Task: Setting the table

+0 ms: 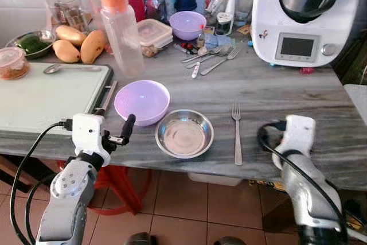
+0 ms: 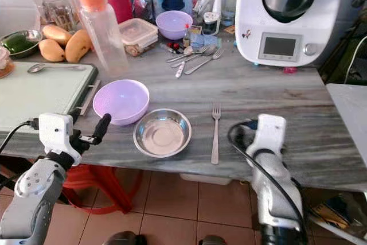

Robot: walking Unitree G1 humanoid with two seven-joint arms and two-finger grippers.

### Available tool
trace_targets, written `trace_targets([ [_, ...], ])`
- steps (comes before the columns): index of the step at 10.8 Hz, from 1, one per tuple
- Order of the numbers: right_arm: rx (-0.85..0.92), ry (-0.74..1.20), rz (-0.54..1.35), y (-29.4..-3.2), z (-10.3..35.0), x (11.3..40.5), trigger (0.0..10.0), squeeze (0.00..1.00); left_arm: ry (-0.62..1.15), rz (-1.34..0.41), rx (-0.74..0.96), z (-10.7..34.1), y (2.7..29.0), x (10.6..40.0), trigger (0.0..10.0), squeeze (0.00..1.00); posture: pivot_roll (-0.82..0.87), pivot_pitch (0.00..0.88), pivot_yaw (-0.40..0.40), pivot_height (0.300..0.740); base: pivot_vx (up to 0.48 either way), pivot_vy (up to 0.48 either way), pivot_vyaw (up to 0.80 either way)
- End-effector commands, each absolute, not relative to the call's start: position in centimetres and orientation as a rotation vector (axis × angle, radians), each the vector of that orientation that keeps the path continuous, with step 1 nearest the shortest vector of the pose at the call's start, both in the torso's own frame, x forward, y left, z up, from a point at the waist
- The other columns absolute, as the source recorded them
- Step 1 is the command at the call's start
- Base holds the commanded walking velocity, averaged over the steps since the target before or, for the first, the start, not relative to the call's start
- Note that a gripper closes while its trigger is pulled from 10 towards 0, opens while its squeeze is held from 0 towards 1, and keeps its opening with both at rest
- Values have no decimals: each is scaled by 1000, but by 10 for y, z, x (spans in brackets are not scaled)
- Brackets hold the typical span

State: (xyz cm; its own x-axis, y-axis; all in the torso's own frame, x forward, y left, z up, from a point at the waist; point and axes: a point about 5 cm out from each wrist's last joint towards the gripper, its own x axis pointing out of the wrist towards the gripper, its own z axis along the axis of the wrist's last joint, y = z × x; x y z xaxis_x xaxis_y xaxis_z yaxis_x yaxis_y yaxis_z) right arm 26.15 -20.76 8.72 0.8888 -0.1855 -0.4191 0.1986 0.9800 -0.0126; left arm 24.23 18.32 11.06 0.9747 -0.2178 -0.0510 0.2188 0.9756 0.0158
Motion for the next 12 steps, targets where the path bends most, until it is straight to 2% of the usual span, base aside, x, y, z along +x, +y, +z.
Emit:
trace_targets([
  [1, 36, 445, -170, -205, 88, 266, 10000, 71, 43, -223, 33, 114, 183, 243, 10000, 0, -28, 12, 38, 740, 0, 0, 0],
  [4, 28, 487, -52, -187, 82, 271, 10000, 47, 42, -219, 28, 114, 181, 243, 10000, 0, -27, 7, 30, 740, 0, 0, 0],
  [7, 17, 518, 14, -181, 78, 273, 10000, 0, 41, -219, 23, 114, 180, 245, 10000, 0, -33, 3, 31, 740, 0, 0, 0],
  [12, -27, 495, 135, -165, 79, 282, 10000, 0, 35, -221, 18, 114, 177, 248, 10000, 0, -31, 0, 28, 740, 0, 0, 0],
])
